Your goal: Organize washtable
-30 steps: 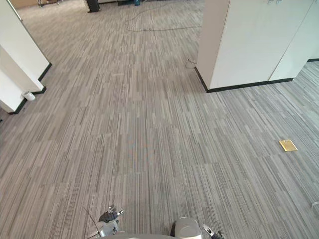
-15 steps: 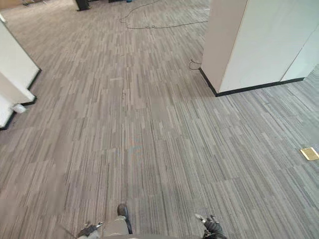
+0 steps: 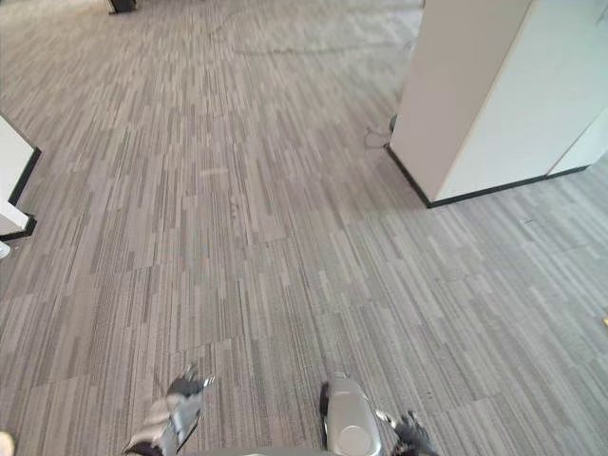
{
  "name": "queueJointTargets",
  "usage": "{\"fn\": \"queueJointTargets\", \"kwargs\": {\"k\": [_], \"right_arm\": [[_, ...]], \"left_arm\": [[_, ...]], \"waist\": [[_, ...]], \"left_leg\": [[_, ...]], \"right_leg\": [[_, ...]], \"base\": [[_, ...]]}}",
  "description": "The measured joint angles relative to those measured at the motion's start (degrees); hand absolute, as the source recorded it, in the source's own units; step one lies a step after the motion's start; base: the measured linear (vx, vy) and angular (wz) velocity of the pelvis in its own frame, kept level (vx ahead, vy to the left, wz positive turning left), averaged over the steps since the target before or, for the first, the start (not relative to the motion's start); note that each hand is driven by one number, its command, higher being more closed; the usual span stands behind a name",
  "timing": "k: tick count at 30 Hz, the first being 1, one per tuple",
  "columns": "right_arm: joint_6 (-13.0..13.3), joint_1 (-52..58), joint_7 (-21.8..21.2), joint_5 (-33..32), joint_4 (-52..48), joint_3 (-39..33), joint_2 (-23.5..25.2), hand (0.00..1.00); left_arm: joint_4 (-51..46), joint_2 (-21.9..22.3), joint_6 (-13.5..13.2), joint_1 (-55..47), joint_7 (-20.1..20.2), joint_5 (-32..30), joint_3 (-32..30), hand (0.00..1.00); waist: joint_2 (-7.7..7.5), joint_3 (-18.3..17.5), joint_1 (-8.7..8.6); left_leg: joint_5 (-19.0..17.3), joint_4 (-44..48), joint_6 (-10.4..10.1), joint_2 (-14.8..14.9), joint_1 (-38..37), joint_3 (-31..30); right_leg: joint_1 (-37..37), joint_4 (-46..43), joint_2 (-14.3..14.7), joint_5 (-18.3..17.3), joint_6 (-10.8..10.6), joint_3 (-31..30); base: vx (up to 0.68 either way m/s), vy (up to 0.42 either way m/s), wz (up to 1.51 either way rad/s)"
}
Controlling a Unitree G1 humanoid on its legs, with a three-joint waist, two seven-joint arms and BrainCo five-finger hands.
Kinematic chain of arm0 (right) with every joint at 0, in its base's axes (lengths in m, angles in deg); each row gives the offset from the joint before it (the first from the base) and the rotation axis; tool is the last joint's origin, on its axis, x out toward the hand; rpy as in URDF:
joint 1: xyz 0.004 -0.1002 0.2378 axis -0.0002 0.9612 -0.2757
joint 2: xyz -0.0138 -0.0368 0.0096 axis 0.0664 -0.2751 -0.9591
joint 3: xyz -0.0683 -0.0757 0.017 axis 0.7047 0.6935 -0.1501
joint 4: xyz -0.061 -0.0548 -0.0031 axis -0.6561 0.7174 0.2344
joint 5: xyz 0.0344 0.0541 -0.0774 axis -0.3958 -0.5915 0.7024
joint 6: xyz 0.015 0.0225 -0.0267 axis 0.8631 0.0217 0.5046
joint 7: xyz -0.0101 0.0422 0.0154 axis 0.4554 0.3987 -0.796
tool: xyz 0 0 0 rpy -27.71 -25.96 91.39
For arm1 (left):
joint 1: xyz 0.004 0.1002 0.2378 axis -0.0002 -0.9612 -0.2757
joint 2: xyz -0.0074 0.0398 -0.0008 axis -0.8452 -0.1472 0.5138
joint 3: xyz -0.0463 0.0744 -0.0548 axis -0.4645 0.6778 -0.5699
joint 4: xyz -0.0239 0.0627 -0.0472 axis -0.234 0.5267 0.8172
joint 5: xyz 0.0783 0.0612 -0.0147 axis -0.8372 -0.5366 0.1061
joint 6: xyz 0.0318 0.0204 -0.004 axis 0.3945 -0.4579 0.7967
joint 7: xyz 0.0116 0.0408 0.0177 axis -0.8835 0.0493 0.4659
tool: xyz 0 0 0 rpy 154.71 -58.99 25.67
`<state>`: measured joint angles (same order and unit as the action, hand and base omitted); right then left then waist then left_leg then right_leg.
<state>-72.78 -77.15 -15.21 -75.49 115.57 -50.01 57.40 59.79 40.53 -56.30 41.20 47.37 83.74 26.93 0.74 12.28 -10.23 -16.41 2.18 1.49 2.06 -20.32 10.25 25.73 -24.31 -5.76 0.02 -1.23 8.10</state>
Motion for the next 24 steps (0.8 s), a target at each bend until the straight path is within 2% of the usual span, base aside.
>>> {"fn": "queueJointTargets", "kwargs": {"k": [1,2,4,6,7,8,9,10,11,12,13,14,16,17,19,21,22,23,24], "right_arm": [[-0.58,-0.18,0.03,0.01,0.93,-2.23,0.25,0.00],[-0.56,-0.30,0.02,0.01,0.86,-3.15,0.87,0.00],[-0.68,0.54,-0.06,0.07,0.02,-5.61,2.78,0.00],[-0.75,1.14,-0.18,0.36,-2.13,-5.66,2.71,0.00],[-0.62,1.34,-0.18,0.34,-3.53,-6.54,3.00,0.00],[-0.56,1.20,-0.06,-0.05,-4.48,-7.66,3.37,0.00],[-0.76,1.06,-0.01,-0.19,-4.88,-7.62,3.11,0.00],[-0.67,1.07,0.23,-0.54,-6.16,-7.61,3.25,0.00],[-0.57,0.71,0.59,-0.56,-6.56,-7.24,3.12,0.00],[-0.58,0.33,0.95,-0.52,-6.60,-6.44,3.05,0.00],[-0.58,-0.48,1.01,-0.34,-6.65,-4.86,3.04,0.00],[-0.60,-0.90,1.01,-0.12,-6.59,-4.34,2.95,0.00],[-0.56,-3.50,0.99,0.02,-5.62,-2.43,2.61,0.00],[-0.55,-4.22,0.97,0.02,-5.17,-2.30,2.61,0.00],[-0.33,-4.87,0.96,0.02,-4.67,-1.72,2.52,0.00],[0.33,-4.52,0.96,0.23,-4.25,0.94,1.46,0.00],[0.43,-4.03,0.98,0.40,-3.49,1.84,0.84,0.00],[0.41,-3.13,1.01,0.49,-2.42,2.21,0.47,0.00],[0.36,-2.88,0.99,0.53,-1.54,2.48,0.65,0.00]], "left_arm": [[0.01,1.83,-0.16,0.94,0.08,-1.44,0.17,0.00],[-0.05,2.12,-0.12,1.19,0.45,-2.25,0.25,0.00],[-0.06,3.44,0.01,-0.53,1.34,-4.42,1.11,0.00],[0.03,4.35,-0.04,-2.31,1.34,-4.78,1.07,0.00],[0.91,5.38,-0.05,-3.96,1.54,-5.19,-0.10,0.00],[1.42,7.46,0.41,-6.68,2.16,-5.14,-4.66,0.00],[1.45,8.19,0.64,-8.06,2.41,-5.13,-6.75,0.00],[-0.07,8.84,1.03,-10.03,2.39,-5.14,-10.53,0.00],[-1.21,8.80,1.12,-10.29,2.41,-5.23,-13.92,0.00],[-1.63,8.80,1.16,-10.49,2.40,-5.23,-15.62,0.00],[-2.44,8.55,0.99,-11.08,2.41,-5.19,-17.56,0.00],[-3.16,8.23,0.93,-11.56,2.43,-5.11,-17.70,0.00],[-3.58,6.80,0.60,-13.10,2.37,-4.85,-18.64,0.00],[-2.86,6.37,0.59,-13.46,2.31,-4.75,-18.42,0.00],[-2.73,5.41,0.09,-13.74,2.17,-3.40,-16.89,0.00],[-2.50,5.07,-0.12,-13.68,1.97,-3.39,-14.19,0.00],[-2.31,5.08,-0.27,-13.62,1.97,-3.38,-13.01,0.00],[-2.14,5.02,-0.34,-13.51,2.01,-3.05,-11.82,0.00],[-2.03,4.49,-0.35,-13.60,1.97,-3.03,-11.07,0.00]], "waist": [[2.46,1.51,0.10],[2.50,2.01,0.19],[1.17,2.49,-1.32],[1.64,1.98,-1.84],[1.94,1.68,-1.76],[2.18,1.56,-1.29],[2.40,1.43,-1.19],[3.33,0.81,-0.85],[3.00,0.94,1.23],[3.00,0.83,2.17],[2.60,0.61,3.31],[2.07,0.29,3.63],[1.00,-0.11,5.51],[0.74,-0.04,5.88],[-0.13,-0.40,7.35],[0.74,-0.98,7.54],[1.51,-1.44,7.69],[1.88,-2.48,8.04],[1.02,-3.41,8.05]], "left_leg": [[0.46,-0.65,-0.03,0.42,-1.25,-0.76],[1.91,-0.24,-1.39,0.25,-1.24,-0.56],[8.02,0.58,-4.33,-0.24,-5.01,-2.19],[9.22,6.21,-6.41,0.91,-4.00,-2.73],[11.26,17.50,-12.60,2.28,0.62,-4.72],[16.38,36.87,-17.54,3.52,9.38,-8.27],[17.07,44.52,-17.47,4.37,12.75,-7.91],[17.09,56.51,-17.44,7.34,18.06,-5.41],[17.05,62.41,-17.39,9.51,21.08,-0.90],[16.82,64.01,-17.02,10.54,22.48,1.20],[15.96,64.39,-15.84,12.05,25.32,4.64],[15.19,63.28,-14.54,12.39,26.92,6.27],[11.15,53.72,-8.58,13.86,32.24,10.81],[10.58,49.46,-7.92,13.84,32.93,11.23],[11.00,24.92,-8.24,11.25,33.66,9.73],[12.35,8.09,-9.92,10.37,34.08,5.45],[12.29,6.35,-9.89,10.92,35.54,3.74],[17.54,9.35,-9.85,10.75,36.69,2.31],[19.15,10.78,-9.47,9.88,36.79,2.03]], "right_leg": [[-0.03,-2.60,0.75,0.33,2.40,1.06],[0.71,-4.48,0.33,-1.44,2.17,1.03],[-0.39,-14.87,-2.42,-11.13,3.45,1.45],[-2.29,-16.02,-2.01,-14.94,3.50,2.56],[-5.12,-14.50,-1.35,-16.44,3.56,2.81],[-9.86,-10.76,0.27,-17.09,3.85,2.39],[-11.95,-8.91,1.48,-17.15,4.04,2.19],[-16.27,-5.74,3.73,-16.69,6.01,1.76],[-20.32,-3.41,5.76,-16.93,6.99,-0.69],[-22.38,-2.06,6.54,-17.05,7.22,-2.08],[-25.95,0.83,7.12,-17.19,7.48,-4.31],[-27.62,2.20,7.03,-17.21,7.53,-5.59],[-33.86,7.67,5.80,-16.81,6.74,-10.98],[-35.22,8.62,5.25,-16.74,6.51,-12.17],[-39.91,12.14,2.00,-17.65,3.76,-13.87],[-42.98,14.77,0.77,-18.81,1.71,-14.54],[-44.68,15.80,0.69,-19.39,0.69,-14.70],[-46.62,15.84,0.01,-19.98,-0.23,-15.26],[-46.47,14.70,-1.14,-19.84,-0.28,-16.06]], "base": [[0.68,-0.189,0.36],[0.53,-0.164,0.17],[0.52,-0.256,0.43],[0.48,-0.284,0.21],[0.59,-0.265,-0.15],[0.50,-0.176,-0.28],[0.61,-0.168,-0.48],[0.49,-0.087,-0.86],[0.48,-0.053,-1.07],[0.45,0.008,-1.28],[0.34,0.040,-0.96],[0.42,0.073,-1.12],[0.47,0.105,-1.16],[0.53,0.161,-1.07],[0.51,0.227,-0.83],[0.58,0.378,-0.48],[0.73,0.542,-0.38],[0.52,0.397,-0.29],[0.65,0.478,-0.34]]}}
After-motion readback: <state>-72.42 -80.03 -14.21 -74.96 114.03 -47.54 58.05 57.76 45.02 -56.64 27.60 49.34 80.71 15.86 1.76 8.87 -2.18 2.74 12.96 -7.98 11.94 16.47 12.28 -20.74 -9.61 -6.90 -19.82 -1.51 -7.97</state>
